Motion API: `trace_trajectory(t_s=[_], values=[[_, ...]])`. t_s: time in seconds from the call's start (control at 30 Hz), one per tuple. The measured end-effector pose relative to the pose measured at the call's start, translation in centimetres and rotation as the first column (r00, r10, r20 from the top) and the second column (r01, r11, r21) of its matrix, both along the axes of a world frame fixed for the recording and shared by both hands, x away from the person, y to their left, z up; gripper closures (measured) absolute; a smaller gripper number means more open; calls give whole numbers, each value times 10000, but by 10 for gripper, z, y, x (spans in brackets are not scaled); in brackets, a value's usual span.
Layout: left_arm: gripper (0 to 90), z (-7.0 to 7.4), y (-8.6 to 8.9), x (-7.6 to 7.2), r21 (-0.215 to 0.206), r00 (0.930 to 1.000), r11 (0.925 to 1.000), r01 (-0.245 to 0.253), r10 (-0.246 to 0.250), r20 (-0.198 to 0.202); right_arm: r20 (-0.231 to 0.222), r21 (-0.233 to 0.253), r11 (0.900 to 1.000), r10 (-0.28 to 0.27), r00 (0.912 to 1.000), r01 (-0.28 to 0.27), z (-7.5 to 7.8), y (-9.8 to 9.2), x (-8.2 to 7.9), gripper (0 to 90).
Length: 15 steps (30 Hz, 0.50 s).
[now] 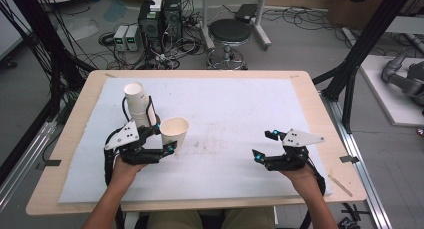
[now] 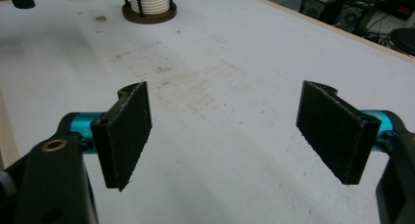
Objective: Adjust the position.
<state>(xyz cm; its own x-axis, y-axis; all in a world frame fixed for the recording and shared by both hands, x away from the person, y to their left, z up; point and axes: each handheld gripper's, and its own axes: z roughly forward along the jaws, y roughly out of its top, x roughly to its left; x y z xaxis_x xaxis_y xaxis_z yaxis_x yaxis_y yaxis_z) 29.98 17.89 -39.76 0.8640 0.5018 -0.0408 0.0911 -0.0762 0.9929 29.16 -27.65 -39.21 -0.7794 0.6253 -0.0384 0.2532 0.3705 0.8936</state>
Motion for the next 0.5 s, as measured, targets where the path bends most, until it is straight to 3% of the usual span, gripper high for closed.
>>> trace_trajectory(t_s=[0.23,0.5], values=[[346,-4,2,-1,-96,9992,9996,-270,273,282,7,153,9993,-352,9994,352,-4,-10,-1,213],[343,-8,5,0,-395,9990,9984,-404,411,169,-83,289,9983,-499,9987,501,-8,-12,0,213]])
